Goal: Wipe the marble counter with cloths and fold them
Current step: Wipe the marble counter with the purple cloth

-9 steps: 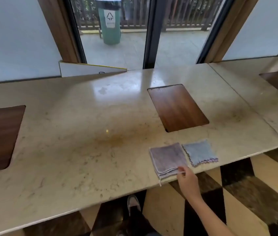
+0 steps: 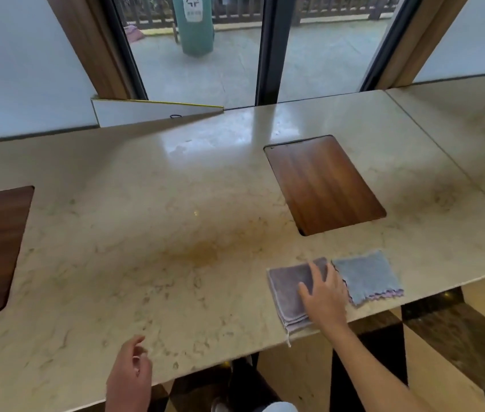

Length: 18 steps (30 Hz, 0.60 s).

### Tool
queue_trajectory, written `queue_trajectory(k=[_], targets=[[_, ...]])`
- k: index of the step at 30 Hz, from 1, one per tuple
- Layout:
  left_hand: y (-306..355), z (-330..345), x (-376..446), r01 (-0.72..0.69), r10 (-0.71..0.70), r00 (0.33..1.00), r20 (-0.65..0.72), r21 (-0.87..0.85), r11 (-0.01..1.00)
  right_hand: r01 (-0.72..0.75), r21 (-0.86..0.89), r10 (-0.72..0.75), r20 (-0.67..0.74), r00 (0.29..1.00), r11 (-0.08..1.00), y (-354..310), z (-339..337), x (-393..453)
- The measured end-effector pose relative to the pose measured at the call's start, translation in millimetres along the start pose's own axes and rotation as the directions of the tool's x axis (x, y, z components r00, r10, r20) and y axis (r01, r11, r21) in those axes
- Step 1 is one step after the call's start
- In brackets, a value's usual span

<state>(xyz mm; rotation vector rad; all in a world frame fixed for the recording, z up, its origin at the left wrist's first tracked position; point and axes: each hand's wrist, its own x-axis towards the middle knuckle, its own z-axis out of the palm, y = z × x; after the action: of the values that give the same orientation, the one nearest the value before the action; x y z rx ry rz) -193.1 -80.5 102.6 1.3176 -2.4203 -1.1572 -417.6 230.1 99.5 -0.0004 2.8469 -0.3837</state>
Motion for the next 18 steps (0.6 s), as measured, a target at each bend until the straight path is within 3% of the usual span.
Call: queue_trajectory(k=[8,12,15,18], targets=[[13.3,9.1,56.4,-0.133,0.142,0.990,-0.027,0.213,0.968,0.048,-0.207,-0.039,0.050,0.998,0.977,-33.5,36.3,-8.9],[6.7,5.0,94.6,-0.134,0.156,0.987,-0.035,0.353,0.926,0.100,-0.219,-0.096,0.031,0.995,0.971,-54.4,46.7,-24.0],[-3.8,-6.9,121.6,-0.126,0.159,0.987,-0.032,0.468,0.875,0.258,-0.171,-0.258,0.027,0.966,0.951,-84.5,66.0,-41.6],[-25.5,-22.8,152.2,-0.125,0.151,0.988,-0.004,0.549,0.826,0.528,-0.232,-0.542,0.001,0.840,0.817,-89.1,74.7,-30.7]])
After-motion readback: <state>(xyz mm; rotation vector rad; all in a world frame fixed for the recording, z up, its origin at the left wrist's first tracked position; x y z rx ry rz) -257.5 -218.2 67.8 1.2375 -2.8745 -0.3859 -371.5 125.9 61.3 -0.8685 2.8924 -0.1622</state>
